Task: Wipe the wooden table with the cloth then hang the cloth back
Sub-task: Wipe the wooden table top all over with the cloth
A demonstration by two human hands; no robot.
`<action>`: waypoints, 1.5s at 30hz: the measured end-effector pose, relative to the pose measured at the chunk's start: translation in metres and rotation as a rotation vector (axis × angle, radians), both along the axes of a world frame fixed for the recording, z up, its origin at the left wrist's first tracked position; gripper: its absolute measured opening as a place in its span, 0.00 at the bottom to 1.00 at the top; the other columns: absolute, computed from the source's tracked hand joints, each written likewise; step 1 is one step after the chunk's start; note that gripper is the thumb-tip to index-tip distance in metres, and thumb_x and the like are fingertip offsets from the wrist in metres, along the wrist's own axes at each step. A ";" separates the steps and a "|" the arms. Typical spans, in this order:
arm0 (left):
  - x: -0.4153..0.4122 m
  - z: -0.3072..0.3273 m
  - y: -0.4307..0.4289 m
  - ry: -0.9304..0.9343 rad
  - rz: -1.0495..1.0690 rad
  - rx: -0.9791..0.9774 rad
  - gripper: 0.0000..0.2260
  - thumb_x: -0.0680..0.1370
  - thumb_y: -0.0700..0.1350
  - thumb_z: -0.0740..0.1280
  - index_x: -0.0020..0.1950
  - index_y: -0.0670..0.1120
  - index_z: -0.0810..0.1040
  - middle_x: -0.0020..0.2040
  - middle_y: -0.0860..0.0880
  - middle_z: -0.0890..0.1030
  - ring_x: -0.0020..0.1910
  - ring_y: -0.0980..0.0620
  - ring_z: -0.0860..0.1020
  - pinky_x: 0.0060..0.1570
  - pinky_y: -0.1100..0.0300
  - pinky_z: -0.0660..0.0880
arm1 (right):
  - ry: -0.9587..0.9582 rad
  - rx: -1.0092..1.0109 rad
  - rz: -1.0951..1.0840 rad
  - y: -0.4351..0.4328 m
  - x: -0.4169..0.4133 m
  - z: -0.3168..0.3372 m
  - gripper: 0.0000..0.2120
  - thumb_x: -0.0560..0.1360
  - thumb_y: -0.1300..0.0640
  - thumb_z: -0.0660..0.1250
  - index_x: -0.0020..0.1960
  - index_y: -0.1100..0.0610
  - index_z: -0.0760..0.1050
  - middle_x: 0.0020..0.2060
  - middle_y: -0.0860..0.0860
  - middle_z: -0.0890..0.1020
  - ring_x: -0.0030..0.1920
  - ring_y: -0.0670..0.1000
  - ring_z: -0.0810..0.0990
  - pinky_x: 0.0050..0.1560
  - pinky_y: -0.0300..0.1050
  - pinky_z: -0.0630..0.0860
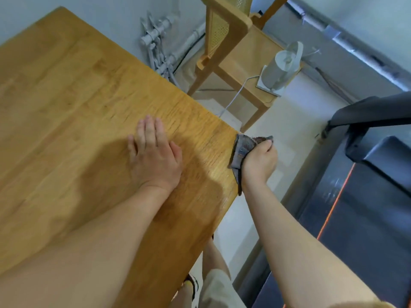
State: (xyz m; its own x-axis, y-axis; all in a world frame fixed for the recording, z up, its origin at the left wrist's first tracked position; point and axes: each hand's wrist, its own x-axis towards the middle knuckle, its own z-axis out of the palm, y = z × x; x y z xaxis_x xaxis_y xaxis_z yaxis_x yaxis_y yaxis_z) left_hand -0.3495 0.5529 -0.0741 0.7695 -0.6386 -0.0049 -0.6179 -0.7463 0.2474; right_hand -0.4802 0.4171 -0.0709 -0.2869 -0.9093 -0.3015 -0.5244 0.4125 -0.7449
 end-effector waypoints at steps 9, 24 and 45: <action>-0.001 0.004 0.000 0.008 -0.003 0.025 0.27 0.79 0.50 0.52 0.76 0.42 0.56 0.77 0.43 0.56 0.76 0.46 0.52 0.73 0.46 0.47 | -0.094 0.078 0.100 0.131 -0.019 -0.002 0.12 0.83 0.51 0.49 0.55 0.57 0.67 0.42 0.52 0.77 0.43 0.55 0.76 0.43 0.47 0.69; 0.000 0.002 -0.002 -0.029 0.018 0.028 0.26 0.79 0.50 0.50 0.77 0.42 0.55 0.78 0.44 0.55 0.76 0.47 0.52 0.74 0.48 0.47 | -0.221 -0.001 0.137 0.154 -0.021 -0.014 0.17 0.81 0.46 0.49 0.64 0.52 0.66 0.55 0.50 0.77 0.54 0.51 0.76 0.58 0.52 0.74; -0.107 0.013 0.253 0.015 -0.390 0.132 0.25 0.77 0.47 0.53 0.73 0.42 0.65 0.74 0.44 0.66 0.73 0.47 0.62 0.72 0.48 0.57 | -0.166 0.061 0.182 0.283 -0.040 -0.011 0.23 0.79 0.47 0.51 0.67 0.60 0.64 0.57 0.58 0.74 0.58 0.58 0.74 0.58 0.57 0.73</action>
